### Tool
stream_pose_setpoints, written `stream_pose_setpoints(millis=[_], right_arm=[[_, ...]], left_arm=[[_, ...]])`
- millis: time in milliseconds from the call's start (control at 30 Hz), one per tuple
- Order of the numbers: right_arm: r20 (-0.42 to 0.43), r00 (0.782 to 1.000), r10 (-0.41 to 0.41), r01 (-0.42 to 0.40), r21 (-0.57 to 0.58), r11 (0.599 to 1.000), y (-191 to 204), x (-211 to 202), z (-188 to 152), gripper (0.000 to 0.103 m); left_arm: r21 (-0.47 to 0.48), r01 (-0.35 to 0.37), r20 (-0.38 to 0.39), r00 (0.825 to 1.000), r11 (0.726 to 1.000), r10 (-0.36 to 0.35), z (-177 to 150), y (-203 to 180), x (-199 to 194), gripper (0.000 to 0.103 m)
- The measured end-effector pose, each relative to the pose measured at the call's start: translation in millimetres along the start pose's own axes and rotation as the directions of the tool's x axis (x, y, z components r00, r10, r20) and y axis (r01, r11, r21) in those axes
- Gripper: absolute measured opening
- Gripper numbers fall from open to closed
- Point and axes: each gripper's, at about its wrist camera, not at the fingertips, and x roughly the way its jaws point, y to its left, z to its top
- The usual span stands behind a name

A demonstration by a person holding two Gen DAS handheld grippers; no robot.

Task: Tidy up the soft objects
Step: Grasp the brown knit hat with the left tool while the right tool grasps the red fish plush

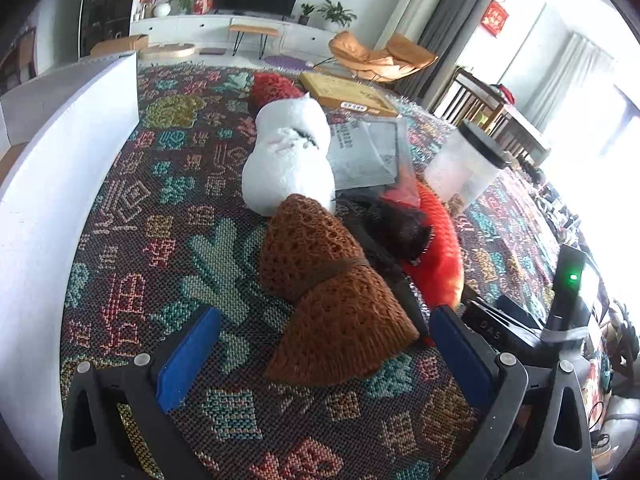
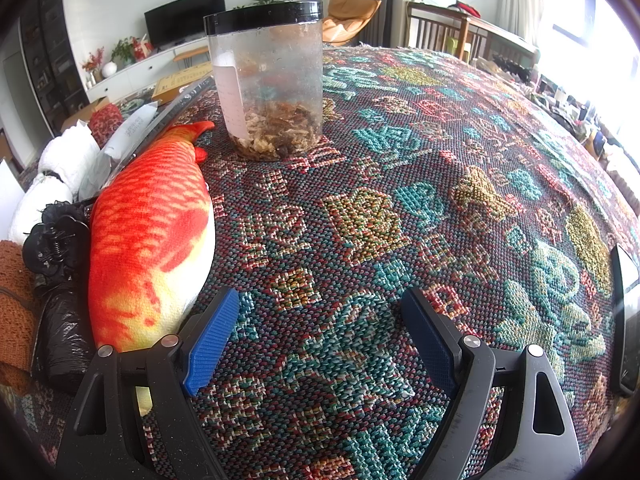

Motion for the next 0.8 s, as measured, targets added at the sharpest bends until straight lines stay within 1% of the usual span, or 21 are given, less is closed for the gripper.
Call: stream_pose_setpoints(millis=[33, 67, 100, 133, 167, 200, 233, 267, 300, 333, 367, 400, 500, 533, 600, 633, 667, 700, 733, 800], right_arm=[[0.0, 1.0, 0.001, -0.001, 0.001, 1.0, 0, 0, 0, 0.086], [0.001, 1.0, 0.003, -0.003, 0.001, 1.0, 1, -1, -1, 0.086], [0.001, 1.0, 0.01, -0.01, 0.001, 1.0, 1, -1, -2, 0.086], [0.001, 1.0, 0.017, -0.017, -0.004, 1.0, 0, -2, -2, 0.086], [-0.001, 1.0, 0.03, -0.03, -0.019, 0.999, 0, -3, -3, 0.086], [-0.002, 0.999, 0.052, -0.052, -0.018, 0.998, -3, -5, -4, 0.086], [0.006, 0.996, 0.086, -0.086, 0.018, 0.996, -10, -9, -5, 0.084], [0.026, 0.988, 0.149, -0.151, 0.08, 0.985, -19, -15, -5, 0.084], [0.054, 0.973, 0.224, -0.23, 0.134, 0.964, -28, -22, -4, 0.084], [0.08, 0.957, 0.28, -0.29, 0.162, 0.943, -32, -29, -3, 0.084], [0.092, 0.946, 0.312, -0.323, 0.151, 0.934, -30, -36, 0, 0.084], [0.079, 0.94, 0.332, -0.339, 0.113, 0.934, -23, -39, 6, 0.084], [0.007, 0.92, 0.392, -0.392, -0.003, 0.92, 10, -38, 27, 0.084], [-0.025, 0.919, 0.394, -0.395, -0.033, 0.918, 22, -32, 35, 0.084], [-0.101, 0.927, 0.362, -0.371, -0.085, 0.925, 43, -14, 45, 0.082], [-0.15, 0.922, 0.357, -0.375, -0.11, 0.921, 53, -3, 48, 0.069], [-0.212, 0.91, 0.356, -0.387, -0.126, 0.914, 59, 8, 47, 0.051], [-0.224, 0.907, 0.356, -0.389, -0.126, 0.913, 60, 9, 47, 0.032], [-0.212, 0.904, 0.372, -0.402, -0.12, 0.908, 56, 3, 47, 0.027], [-0.2, 0.896, 0.397, -0.424, -0.112, 0.899, 47, -16, 46, 0.022]], left_arm=[[-0.012, -0.013, -0.024, 1.0, 1.0, 0.012, 0, 5, 8, 0.103], [-0.03, 0.006, -0.036, 0.999, 1.0, -0.007, -2, 8, 13, 0.101], [-0.051, 0.052, -0.028, 0.998, 0.997, -0.053, -3, 11, 14, 0.088], [-0.067, 0.106, -0.007, 0.994, 0.992, -0.107, -6, 14, 11, 0.077], [-0.069, 0.151, 0.005, 0.989, 0.986, -0.151, -8, 15, 9, 0.057], [-0.053, 0.164, 0.006, 0.986, 0.985, -0.164, -9, 14, 6, 0.048], [-0.021, 0.142, 0.015, 0.99, 0.99, -0.142, -10, 10, 1, 0.047], [0.014, 0.125, 0.028, 0.992, 0.992, -0.125, -11, 8, -3, 0.043], [0.038, 0.116, 0.036, 0.992, 0.993, -0.117, -12, 7, -7, 0.043], [0.046, 0.113, 0.042, 0.992, 0.993, -0.115, -14, 9, -11, 0.043], [0.044, 0.114, 0.048, 0.992, 0.993, -0.116, -15, 11, -14, 0.043], [0.037, 0.115, 0.053, 0.992, 0.993, -0.117, -16, 15, -17, 0.043], [0.027, 0.121, 0.058, 0.991, 0.992, -0.122, -18, 22, -24, 0.043], [0.029, 0.119, 0.062, 0.991, 0.992, -0.121, -22, 26, -28, 0.043], [0.025, 0.119, 0.058, 0.991, 0.993, -0.121, -25, 29, -35, 0.043], [0.021, 0.122, 0.055, 0.991, 0.992, -0.123, -27, 31, -39, 0.043], [0.018, 0.122, 0.053, 0.991, 0.992, -0.123, -29, 33, -43, 0.043], [0.018, 0.122, 0.054, 0.991, 0.992, -0.123, -31, 35, -48, 0.043], [0.022, 0.122, 0.057, 0.991, 0.992, -0.123, -33, 37, -52, 0.043], [0.037, 0.12, 0.07, 0.99, 0.992, -0.123, -36, 38, -63, 0.043]])
